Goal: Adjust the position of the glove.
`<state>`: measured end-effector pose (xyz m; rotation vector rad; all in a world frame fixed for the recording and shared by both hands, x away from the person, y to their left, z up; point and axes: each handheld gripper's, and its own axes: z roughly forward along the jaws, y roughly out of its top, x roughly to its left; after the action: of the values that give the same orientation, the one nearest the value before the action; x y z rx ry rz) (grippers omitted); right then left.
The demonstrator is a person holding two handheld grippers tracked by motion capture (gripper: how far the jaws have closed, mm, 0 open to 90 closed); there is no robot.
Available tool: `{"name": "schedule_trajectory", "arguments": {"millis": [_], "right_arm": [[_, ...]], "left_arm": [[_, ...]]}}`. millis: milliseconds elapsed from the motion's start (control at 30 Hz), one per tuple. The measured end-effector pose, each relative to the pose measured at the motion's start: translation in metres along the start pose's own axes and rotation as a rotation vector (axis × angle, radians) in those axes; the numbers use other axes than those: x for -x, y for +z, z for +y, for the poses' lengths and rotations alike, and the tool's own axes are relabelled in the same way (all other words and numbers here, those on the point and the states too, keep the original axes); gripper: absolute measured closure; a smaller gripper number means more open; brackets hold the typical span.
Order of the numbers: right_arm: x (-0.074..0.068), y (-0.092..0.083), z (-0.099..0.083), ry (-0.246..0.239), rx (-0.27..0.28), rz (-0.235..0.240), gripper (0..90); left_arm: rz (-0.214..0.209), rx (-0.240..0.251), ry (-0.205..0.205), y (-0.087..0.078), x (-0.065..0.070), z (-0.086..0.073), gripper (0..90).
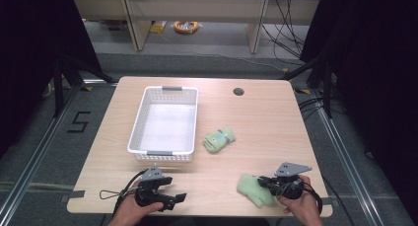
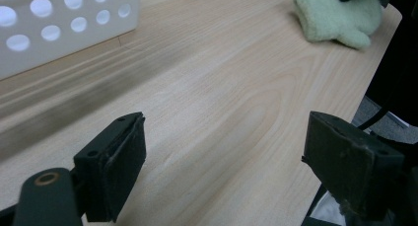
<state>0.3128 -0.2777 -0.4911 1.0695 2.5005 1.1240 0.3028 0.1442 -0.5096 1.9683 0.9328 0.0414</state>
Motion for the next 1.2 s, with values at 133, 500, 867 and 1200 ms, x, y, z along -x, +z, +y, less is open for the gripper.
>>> {"name": "schedule_trajectory", "arguments": {"millis": [133,500,867,1200], "right_arm": [[-0.003,-0.007,0.011,-0.071,0.037,0.021,84.5],[-0.022,-0.001,0.043,-0.165,0.104,0.130,84.5],[-0.039,0.042,0.072,-0.245,0.034,0.255,84.3],[-0.037,0.079,0.078,-0.314,-0.072,0.296,83.8]], "left_arm": [[0.019,0.001,0.001,-0.001,0.000,0.000,15.6],[0.012,0.018,-0.001,0.000,-0.002,0.000,15.7],[0.009,0.010,0.011,-0.001,0.000,0.000,16.3],[-0.012,0.010,0.020,0.002,0.002,0.001,16.2]]}}
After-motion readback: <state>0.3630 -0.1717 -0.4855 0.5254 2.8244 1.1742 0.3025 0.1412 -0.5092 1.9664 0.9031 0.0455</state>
